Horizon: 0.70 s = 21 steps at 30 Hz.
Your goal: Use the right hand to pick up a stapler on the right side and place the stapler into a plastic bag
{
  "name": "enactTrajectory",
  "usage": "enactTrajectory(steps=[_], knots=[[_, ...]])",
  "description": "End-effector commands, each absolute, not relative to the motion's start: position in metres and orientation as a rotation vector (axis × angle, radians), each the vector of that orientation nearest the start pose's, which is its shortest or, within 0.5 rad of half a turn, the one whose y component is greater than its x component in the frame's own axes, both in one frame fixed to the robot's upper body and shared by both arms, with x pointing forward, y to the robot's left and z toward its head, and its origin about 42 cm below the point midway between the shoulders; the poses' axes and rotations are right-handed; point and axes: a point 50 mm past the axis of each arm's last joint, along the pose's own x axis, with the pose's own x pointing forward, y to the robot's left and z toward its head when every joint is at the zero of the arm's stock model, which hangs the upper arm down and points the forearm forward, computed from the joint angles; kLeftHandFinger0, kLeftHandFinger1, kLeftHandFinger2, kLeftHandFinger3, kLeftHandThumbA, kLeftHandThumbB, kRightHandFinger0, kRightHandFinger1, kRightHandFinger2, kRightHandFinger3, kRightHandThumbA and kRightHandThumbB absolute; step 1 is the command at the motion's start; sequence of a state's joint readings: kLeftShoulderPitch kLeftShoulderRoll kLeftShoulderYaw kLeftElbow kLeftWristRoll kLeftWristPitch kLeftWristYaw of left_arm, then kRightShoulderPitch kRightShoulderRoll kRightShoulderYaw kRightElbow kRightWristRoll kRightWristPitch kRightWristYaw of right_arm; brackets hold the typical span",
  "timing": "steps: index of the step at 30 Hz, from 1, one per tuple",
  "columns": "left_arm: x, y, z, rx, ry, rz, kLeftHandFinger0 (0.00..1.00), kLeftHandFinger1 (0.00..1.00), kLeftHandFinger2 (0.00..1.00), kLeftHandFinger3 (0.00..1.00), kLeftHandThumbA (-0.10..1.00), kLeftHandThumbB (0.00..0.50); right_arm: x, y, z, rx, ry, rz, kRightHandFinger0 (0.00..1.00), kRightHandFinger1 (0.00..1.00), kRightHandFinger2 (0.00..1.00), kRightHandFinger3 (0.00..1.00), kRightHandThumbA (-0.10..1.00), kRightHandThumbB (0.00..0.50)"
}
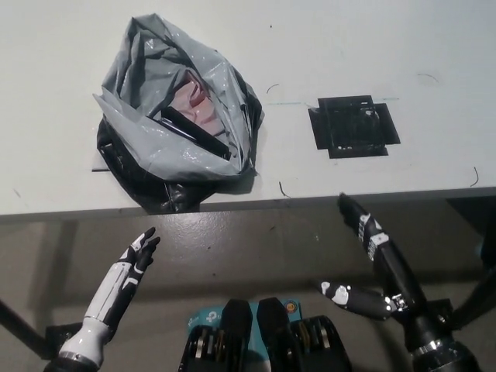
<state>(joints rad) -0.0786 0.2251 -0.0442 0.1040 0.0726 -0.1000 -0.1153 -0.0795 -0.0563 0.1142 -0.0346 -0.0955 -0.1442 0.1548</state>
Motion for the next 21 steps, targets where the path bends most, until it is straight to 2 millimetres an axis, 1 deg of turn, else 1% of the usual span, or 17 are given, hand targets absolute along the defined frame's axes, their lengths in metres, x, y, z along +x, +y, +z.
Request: enactTrajectory(steps=[1,2,3,7,8,10,15,16,19,20,21], knots=[[0.305,0.266,0.109,0.313,-0.116,-0.205,1.00,1.00,1.00,1.00,1.00,0.251,0.313,-0.187,0.124,-0.161,-0.302,0.251,1.00,1.00,1.00,1.00,0.82,0.292],[0.305,0.267,0.109,0.313,-0.116,-0.206,1.00,1.00,1.00,1.00,1.00,0.251,0.313,-0.187,0.121,-0.159,-0.293,0.249,1.00,1.00,1.00,1.00,0.81,0.291],[0.304,0.267,0.109,0.310,-0.116,-0.208,1.00,1.00,1.00,1.00,1.00,0.256,0.312,-0.190,0.115,-0.159,-0.269,0.248,1.00,1.00,1.00,1.00,0.83,0.274],[0.303,0.265,0.109,0.316,-0.116,-0.208,1.00,1.00,1.00,1.00,1.00,0.269,0.313,-0.197,0.102,-0.174,-0.223,0.239,1.00,1.00,1.00,1.00,0.83,0.254],[0.302,0.265,0.109,0.314,-0.116,-0.208,1.00,1.00,1.00,1.00,1.00,0.271,0.314,-0.199,0.101,-0.177,-0.221,0.237,1.00,1.00,1.00,1.00,0.82,0.239],[0.302,0.265,0.109,0.314,-0.120,-0.208,1.00,1.00,1.00,1.00,1.00,0.279,0.314,-0.202,0.097,-0.176,-0.213,0.232,1.00,1.00,1.00,1.00,0.78,0.227],[0.303,0.267,0.113,0.319,-0.126,-0.205,1.00,1.00,1.00,1.00,1.00,0.278,0.316,-0.203,0.095,-0.162,-0.217,0.227,1.00,1.00,1.00,1.00,0.76,0.239],[0.304,0.267,0.114,0.316,-0.128,-0.204,1.00,1.00,1.00,1.00,1.00,0.279,0.316,-0.203,0.095,-0.159,-0.209,0.226,1.00,1.00,1.00,1.00,0.77,0.247],[0.304,0.266,0.115,0.315,-0.122,-0.208,1.00,1.00,1.00,1.00,1.00,0.293,0.316,-0.204,0.095,-0.175,-0.203,0.224,1.00,1.00,1.00,1.00,0.78,0.245],[0.301,0.266,0.113,0.317,-0.125,-0.210,1.00,1.00,1.00,1.00,1.00,0.281,0.313,-0.205,0.094,-0.175,-0.201,0.223,1.00,1.00,1.00,1.00,0.78,0.245],[0.301,0.266,0.113,0.317,-0.125,-0.210,1.00,1.00,1.00,1.00,1.00,0.281,0.313,-0.205,0.094,-0.175,-0.201,0.223,1.00,1.00,1.00,1.00,0.78,0.245]])
